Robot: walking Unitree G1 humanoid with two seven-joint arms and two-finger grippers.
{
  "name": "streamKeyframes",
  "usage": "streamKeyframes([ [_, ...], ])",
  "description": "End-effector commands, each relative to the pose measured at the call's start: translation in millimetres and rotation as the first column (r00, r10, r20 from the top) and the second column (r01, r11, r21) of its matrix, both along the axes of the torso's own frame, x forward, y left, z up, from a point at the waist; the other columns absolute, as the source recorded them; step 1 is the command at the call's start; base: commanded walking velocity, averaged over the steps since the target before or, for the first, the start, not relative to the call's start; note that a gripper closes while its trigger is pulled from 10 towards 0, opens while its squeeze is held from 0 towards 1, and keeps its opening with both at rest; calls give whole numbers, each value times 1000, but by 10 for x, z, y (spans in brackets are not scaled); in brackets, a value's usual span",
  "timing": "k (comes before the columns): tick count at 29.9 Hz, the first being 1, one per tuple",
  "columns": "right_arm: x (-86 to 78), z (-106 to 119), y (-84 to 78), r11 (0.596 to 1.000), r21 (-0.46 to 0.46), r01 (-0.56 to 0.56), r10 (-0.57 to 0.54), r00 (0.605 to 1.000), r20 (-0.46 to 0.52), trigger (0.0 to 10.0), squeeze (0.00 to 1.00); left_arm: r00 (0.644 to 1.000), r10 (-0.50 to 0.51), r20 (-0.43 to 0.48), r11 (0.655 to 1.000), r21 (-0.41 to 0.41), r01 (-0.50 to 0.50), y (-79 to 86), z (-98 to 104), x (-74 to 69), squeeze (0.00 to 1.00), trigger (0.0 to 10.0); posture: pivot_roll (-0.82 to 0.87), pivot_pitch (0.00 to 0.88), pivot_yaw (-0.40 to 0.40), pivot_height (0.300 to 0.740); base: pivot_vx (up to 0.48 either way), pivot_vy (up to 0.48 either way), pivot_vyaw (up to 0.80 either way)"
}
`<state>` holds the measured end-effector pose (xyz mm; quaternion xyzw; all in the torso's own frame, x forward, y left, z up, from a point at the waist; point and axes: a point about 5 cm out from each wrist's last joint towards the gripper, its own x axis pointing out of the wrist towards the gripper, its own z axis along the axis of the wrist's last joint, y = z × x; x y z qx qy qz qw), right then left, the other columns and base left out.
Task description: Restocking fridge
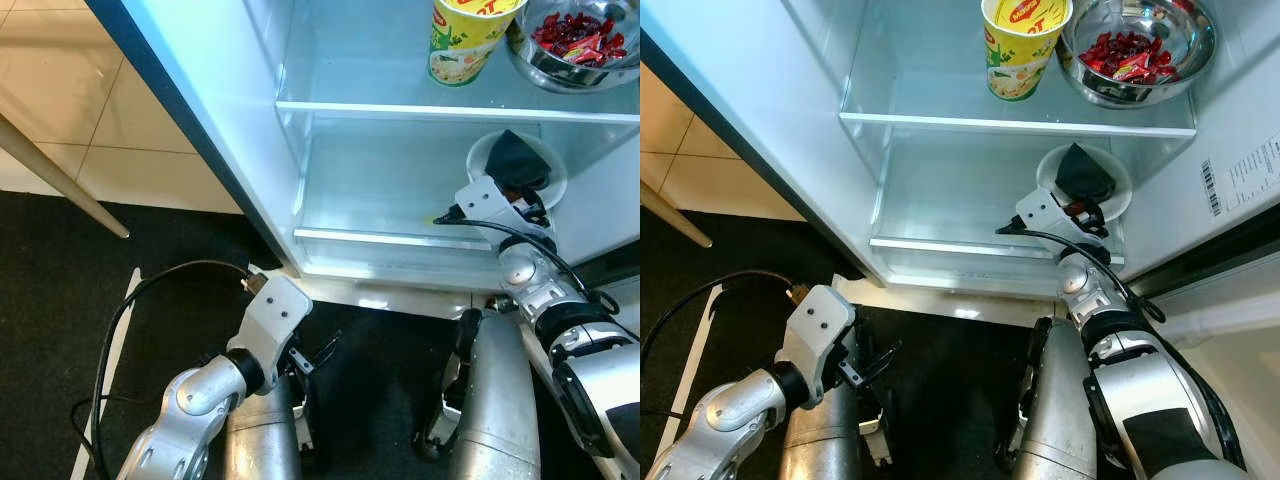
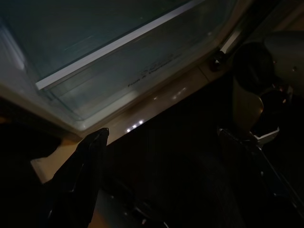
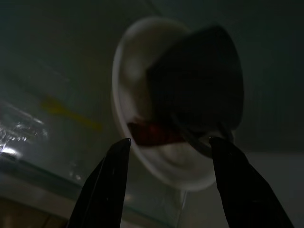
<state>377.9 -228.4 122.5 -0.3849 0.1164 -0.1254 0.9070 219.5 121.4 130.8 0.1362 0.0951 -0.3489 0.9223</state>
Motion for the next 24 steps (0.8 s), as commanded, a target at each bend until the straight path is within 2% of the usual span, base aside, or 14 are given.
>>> streamKeyframes([
  [1,-72,-140,-15,999,51,13,-12,999,-31,10000,0,999,4,-46,1000,-1,-4,-15,-112,-39,0,10000,267,454,26,516,0,0,0],
  [3,-96,-175,-12,990,141,2,-1,1000,-8,10000,0,999,1,-39,1000,-9,-1,-55,-128,1,0,10000,228,433,6,516,0,0,0],
  [5,-102,-172,-16,987,163,-5,3,1000,11,10000,0,999,1,-38,1000,-13,-1,-68,-136,14,0,10000,223,431,2,516,0,0,0],
  [6,-100,-119,-29,971,238,-31,12,997,82,10000,0,999,-1,-35,1000,-20,1,-95,-157,34,0,10000,198,413,-12,516,0,0,0],
  [10,-106,-59,-10,943,319,-93,42,985,165,10000,0,999,-1,-33,1000,-28,1,-122,-184,62,0,10000,163,385,-33,516,0,0,0],
  [13,-177,-69,124,880,421,-219,125,963,239,10000,0,1000,5,-29,999,-32,-6,-144,-236,109,0,10000,116,351,-54,516,0,0,0],
  [14,-177,-69,124,880,421,-219,125,963,239,10000,0,1000,5,-29,999,-32,-6,-144,-236,109,0,10000,116,351,-54,516,0,0,0],
  [16,-227,-120,198,847,466,-256,156,958,241,10000,0,1000,12,-26,999,-31,-13,-145,-259,130,0,10000,94,336,-72,516,0,0,0],
  [17,-318,-218,317,803,514,-303,213,950,227,10000,0,999,31,-16,999,-31,-31,-129,-282,166,0,10000,63,316,-90,516,0,0,0],
  [18,-318,-218,317,803,514,-303,213,950,227,10000,0,999,31,-16,999,-31,-31,-129,-282,166,0,10000,63,316,-90,516,0,0,0],
  [20,-485,-408,475,733,595,-328,276,944,180,10000,0,997,77,1,996,-35,-77,-89,-306,233,0,10000,33,290,-104,516,0,0,0],
  [21,-617,-571,553,688,659,-305,295,947,131,10000,0,992,122,16,992,-43,-122,-41,-308,280,0,10000,23,276,-109,516,0,0,0],
  [22,-617,-571,553,688,659,-305,295,947,131,10000,0,992,122,16,992,-43,-122,-41,-308,280,0,10000,23,276,-109,516,0,0,0],
  [24,-781,-817,606,601,772,-206,269,962,47,10000,0,982,186,43,982,-50,-184,27,-322,348,0,10000,0,250,-110,516,0,0,0],
])
